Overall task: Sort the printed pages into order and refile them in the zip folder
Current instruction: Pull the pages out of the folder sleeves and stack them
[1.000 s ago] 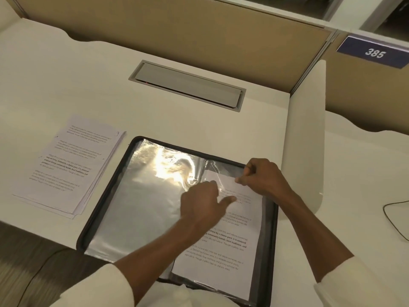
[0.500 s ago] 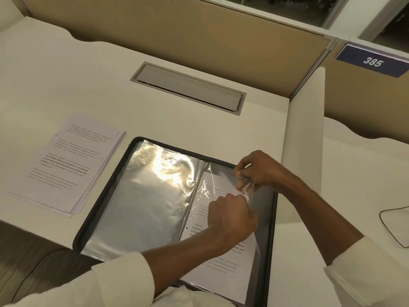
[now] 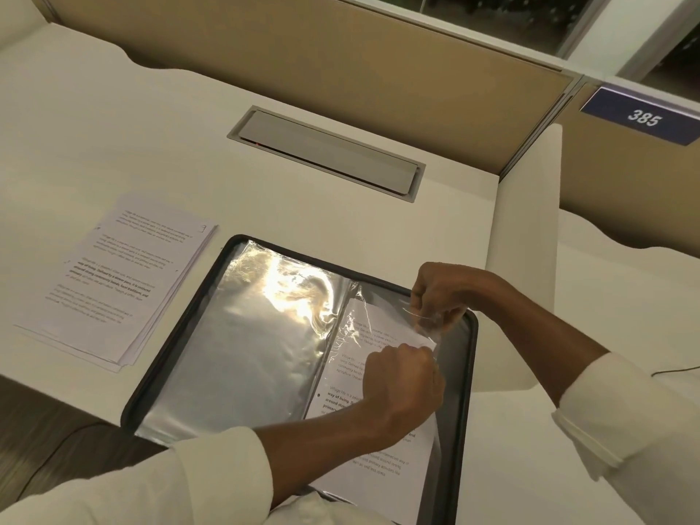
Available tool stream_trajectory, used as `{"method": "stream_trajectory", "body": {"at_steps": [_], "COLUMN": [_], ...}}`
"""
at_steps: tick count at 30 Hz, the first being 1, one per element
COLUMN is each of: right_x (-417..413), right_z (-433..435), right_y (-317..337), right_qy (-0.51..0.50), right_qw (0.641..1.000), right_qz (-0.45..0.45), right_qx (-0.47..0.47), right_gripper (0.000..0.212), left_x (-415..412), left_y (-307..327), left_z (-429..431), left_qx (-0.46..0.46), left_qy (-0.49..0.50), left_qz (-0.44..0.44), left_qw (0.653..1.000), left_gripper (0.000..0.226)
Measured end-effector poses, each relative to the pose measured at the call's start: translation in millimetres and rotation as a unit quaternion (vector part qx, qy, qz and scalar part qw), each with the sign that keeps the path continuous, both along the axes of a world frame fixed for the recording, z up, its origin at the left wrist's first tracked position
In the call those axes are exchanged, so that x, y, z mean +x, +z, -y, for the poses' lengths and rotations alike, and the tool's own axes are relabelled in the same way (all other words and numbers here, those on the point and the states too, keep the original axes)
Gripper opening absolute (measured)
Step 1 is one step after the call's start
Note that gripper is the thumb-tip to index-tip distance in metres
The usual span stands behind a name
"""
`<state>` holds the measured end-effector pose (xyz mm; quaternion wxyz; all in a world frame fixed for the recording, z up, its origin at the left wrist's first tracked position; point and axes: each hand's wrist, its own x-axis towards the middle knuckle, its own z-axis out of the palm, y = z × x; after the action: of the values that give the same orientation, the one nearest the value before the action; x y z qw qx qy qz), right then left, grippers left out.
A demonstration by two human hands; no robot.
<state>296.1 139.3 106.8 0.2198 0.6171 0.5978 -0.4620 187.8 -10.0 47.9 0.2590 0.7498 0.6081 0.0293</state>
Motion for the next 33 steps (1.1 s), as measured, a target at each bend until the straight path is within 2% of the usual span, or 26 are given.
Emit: {"method": "stream_trajectory", "body": {"at_steps": [4, 7, 12, 16, 18, 20, 22, 25, 30, 33], "right_x": [-2.8, -2.5, -5.3, -4.3, -2.7, 1.4, 9.2, 22.6, 45.8, 54.5], "right_z": [-7.3, -11.9, -13.7, -18.3, -20.1, -22.5, -26.5, -33.6, -47.5, -56.0], "right_y": [-1.7, -5.7, -12.6, -24.4, -28.7, -32.2, -36.0, -41.6, -49.0, -51.3], "right_qy": [0.021, 0.031, 0.043, 0.096, 0.114, 0.107, 0.079, 0.052, 0.021, 0.000], "right_qw": [0.999, 0.999, 0.995, 0.989, 0.987, 0.989, 0.993, 0.997, 0.997, 0.989], "right_qz": [0.020, 0.034, 0.039, 0.076, 0.094, 0.098, 0.085, 0.059, 0.026, 0.037], "right_qx": [-0.018, -0.019, -0.078, -0.083, -0.063, -0.041, -0.034, -0.019, 0.070, 0.146], "right_gripper": [0.016, 0.017, 0.050, 0.042, 0.037, 0.033, 0.029, 0.025, 0.020, 0.023], "left_x": [2.3, 4.3, 5.9, 4.8, -0.5, -8.2, -17.5, -34.4, -53.7, -57.7], "left_y": [-6.2, -8.0, -17.1, -20.5, -22.9, -30.8, -42.3, -59.9, -73.8, -74.6], "left_z": [-1.2, -3.9, -6.0, -3.0, 1.5, 3.7, 3.6, 7.8, 25.1, 34.4], "left_qx": [0.043, 0.024, -0.002, 0.032, 0.072, 0.104, 0.080, 0.074, 0.041, 0.067], "left_qy": [-0.016, -0.038, -0.053, -0.025, -0.010, 0.002, 0.017, 0.047, 0.029, -0.004], "left_qz": [0.005, 0.012, -0.001, 0.027, 0.032, 0.028, 0.007, -0.022, -0.006, -0.023], "left_qw": [0.999, 0.999, 0.999, 0.999, 0.997, 0.994, 0.997, 0.996, 0.999, 0.997], "left_gripper": [0.028, 0.033, 0.037, 0.061, 0.076, 0.082, 0.081, 0.094, 0.125, 0.133]}}
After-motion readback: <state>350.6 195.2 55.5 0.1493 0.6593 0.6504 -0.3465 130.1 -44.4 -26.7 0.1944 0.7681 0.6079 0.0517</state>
